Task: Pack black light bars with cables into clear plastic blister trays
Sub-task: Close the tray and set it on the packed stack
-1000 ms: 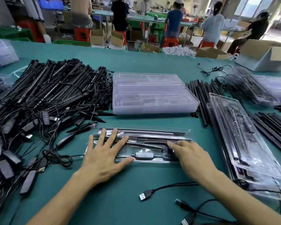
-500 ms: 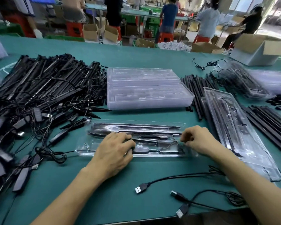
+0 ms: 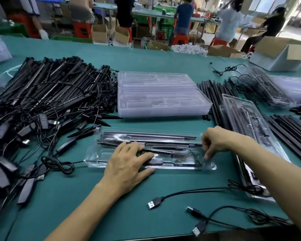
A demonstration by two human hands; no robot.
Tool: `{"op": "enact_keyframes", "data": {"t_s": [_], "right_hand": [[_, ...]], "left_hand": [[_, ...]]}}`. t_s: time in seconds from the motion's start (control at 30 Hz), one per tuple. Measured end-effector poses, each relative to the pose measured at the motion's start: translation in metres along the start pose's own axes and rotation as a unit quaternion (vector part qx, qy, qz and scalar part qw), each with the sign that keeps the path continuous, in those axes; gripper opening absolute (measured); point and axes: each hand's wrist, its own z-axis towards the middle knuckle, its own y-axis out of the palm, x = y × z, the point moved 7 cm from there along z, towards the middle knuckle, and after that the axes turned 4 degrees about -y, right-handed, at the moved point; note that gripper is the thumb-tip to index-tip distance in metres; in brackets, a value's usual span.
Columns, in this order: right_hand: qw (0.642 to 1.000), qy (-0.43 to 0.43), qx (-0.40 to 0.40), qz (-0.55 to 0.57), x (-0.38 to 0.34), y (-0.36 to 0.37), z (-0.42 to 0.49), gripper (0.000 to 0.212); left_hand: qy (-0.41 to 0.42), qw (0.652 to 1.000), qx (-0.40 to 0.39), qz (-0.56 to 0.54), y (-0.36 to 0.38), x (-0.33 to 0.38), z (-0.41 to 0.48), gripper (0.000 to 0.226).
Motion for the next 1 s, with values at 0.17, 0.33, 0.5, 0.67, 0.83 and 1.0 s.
{"op": "enact_keyframes", "data": {"t_s": [0.17,0.33,0.5,0.67,0.83,1.0], "right_hand": [[0.996,-0.030,0.006,-0.083,-0.008,-0.001,0.005,0.033],[0.990,-0.057,-0.030,-0.125,-0.015,0.002,0.012,0.031],[0.989,-0.075,-0.060,-0.112,-0.012,0.007,0.020,0.031],[0.990,-0.080,-0.090,-0.077,-0.006,0.012,0.027,0.033],[0.994,-0.071,-0.078,-0.029,0.006,0.012,0.017,0.028],[0.981,-0.170,0.070,-0.063,-0.076,-0.005,0.014,0.023]], "left_hand": [[-0.016,1.000,0.000,-0.003,-0.001,0.003,0.002,0.049],[-0.033,0.999,-0.003,-0.018,0.004,0.003,-0.001,0.049],[-0.038,0.998,0.022,-0.035,0.008,0.003,-0.003,0.047],[-0.045,0.998,0.034,-0.036,0.010,0.000,-0.003,0.047],[-0.044,0.998,0.025,-0.037,0.010,0.001,-0.002,0.045],[-0.044,0.996,0.044,-0.061,0.009,-0.003,-0.003,0.045]]}}
